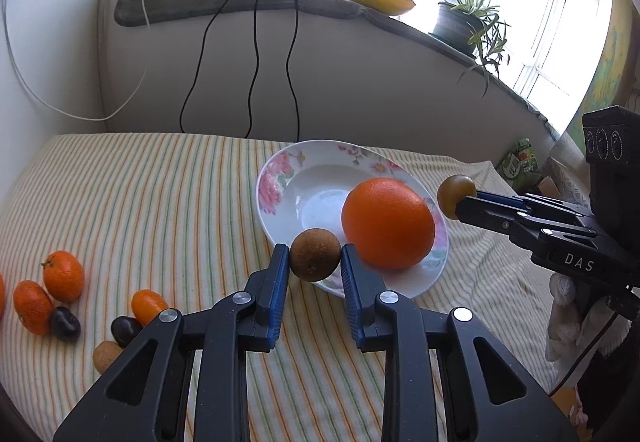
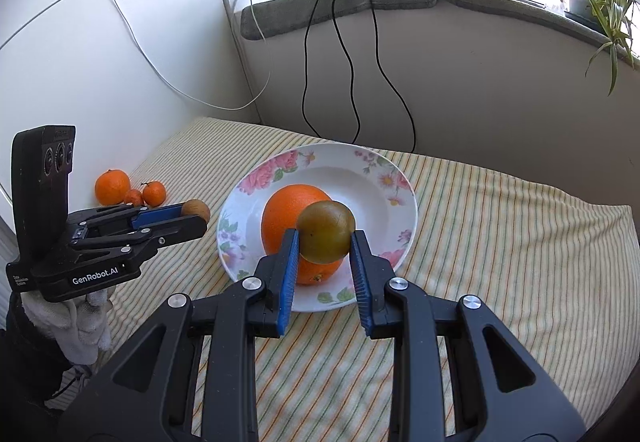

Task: Organize fruits
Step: 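Carry the kiwi into the plate with the right gripper while the left carries the brown fruit, then open both grippers to release the fruits in the plate, then grasp a tangerine with the right gripper while the left grasps a brown fruit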

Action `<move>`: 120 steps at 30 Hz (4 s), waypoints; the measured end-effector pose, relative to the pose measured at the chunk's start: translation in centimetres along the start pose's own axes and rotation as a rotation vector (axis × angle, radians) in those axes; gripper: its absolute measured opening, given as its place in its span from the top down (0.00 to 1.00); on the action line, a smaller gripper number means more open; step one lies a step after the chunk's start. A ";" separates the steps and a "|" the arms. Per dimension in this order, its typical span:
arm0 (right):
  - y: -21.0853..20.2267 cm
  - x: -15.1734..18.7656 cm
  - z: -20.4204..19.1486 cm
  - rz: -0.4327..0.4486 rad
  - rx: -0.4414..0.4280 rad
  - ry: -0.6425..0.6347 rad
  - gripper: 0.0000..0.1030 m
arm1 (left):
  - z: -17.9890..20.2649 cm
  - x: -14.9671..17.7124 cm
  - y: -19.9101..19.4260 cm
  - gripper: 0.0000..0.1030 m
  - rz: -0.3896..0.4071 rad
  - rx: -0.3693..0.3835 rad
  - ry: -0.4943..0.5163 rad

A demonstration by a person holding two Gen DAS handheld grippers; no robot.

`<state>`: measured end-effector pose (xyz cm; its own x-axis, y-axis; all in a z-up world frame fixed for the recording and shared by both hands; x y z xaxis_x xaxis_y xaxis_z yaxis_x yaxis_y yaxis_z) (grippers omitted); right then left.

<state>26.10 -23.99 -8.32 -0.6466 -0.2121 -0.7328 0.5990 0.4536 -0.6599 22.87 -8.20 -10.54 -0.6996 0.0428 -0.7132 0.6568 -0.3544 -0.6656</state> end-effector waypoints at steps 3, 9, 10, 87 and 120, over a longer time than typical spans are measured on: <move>0.5 0.0 1.0 -0.005 0.009 0.017 0.74 | 0.0 -0.2 0.5 0.76 -0.004 0.001 0.004; 1.7 0.0 2.6 -0.024 0.018 0.038 0.74 | 0.2 -0.5 1.1 0.76 -0.011 0.006 0.009; 1.9 0.1 2.7 -0.026 0.018 0.041 0.74 | 0.2 -0.5 1.2 0.76 -0.012 0.007 0.011; 1.5 -1.4 -10.0 -0.002 -0.082 -0.165 0.13 | -9.9 5.0 -8.8 0.24 0.067 -0.226 -0.119; 14.7 1.1 -16.4 -0.275 -0.270 -0.100 0.67 | -11.6 7.2 -5.3 0.64 -0.046 -0.139 -0.122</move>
<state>26.48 -3.32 -16.12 -0.7082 -0.4347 -0.5563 0.2558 0.5763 -0.7761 17.64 4.85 -14.66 -0.7533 -0.0601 -0.6550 0.6498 -0.2218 -0.7270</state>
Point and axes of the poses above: each gripper's, at about its wrist camera, not at the fingertips, and y roughly the way its jaws point, z to its right, x to its underside, the point moved 8 cm from there along y, roughly the way its jaws point, and after that the axes turned 4 degrees about -x, right-handed, at the moved point
